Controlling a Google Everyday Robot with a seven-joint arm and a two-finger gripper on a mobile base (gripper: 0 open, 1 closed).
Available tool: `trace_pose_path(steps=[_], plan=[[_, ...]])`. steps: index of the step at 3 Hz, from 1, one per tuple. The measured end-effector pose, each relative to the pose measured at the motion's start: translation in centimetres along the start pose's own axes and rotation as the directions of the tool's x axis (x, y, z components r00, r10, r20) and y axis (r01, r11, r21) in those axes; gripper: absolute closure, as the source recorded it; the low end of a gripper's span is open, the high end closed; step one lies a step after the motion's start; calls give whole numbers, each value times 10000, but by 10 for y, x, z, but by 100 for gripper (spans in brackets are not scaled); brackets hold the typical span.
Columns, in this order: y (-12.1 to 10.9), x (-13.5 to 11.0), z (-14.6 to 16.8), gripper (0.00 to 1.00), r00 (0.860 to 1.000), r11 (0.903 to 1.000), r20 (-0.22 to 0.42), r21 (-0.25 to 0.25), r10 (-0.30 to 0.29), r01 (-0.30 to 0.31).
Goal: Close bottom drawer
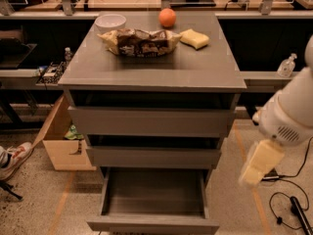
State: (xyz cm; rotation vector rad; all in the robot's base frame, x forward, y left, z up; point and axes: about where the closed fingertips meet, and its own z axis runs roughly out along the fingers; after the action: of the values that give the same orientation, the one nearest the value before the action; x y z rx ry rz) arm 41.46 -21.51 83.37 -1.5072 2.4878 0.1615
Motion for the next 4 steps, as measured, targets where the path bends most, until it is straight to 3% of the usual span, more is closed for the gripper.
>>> trace_pose_path(steps=[1, 2, 3, 4], plan=[[24, 23, 84, 0, 9936, 9905, -110, -789, 1121, -1127], [44, 40, 113, 0, 9912, 9851, -455, -1137, 1245, -1289], [44, 40, 113, 0, 9912, 9851, -455, -1136, 1244, -1289], [46, 45, 151, 7, 9848, 9679, -585, -1832, 1637, -1718]])
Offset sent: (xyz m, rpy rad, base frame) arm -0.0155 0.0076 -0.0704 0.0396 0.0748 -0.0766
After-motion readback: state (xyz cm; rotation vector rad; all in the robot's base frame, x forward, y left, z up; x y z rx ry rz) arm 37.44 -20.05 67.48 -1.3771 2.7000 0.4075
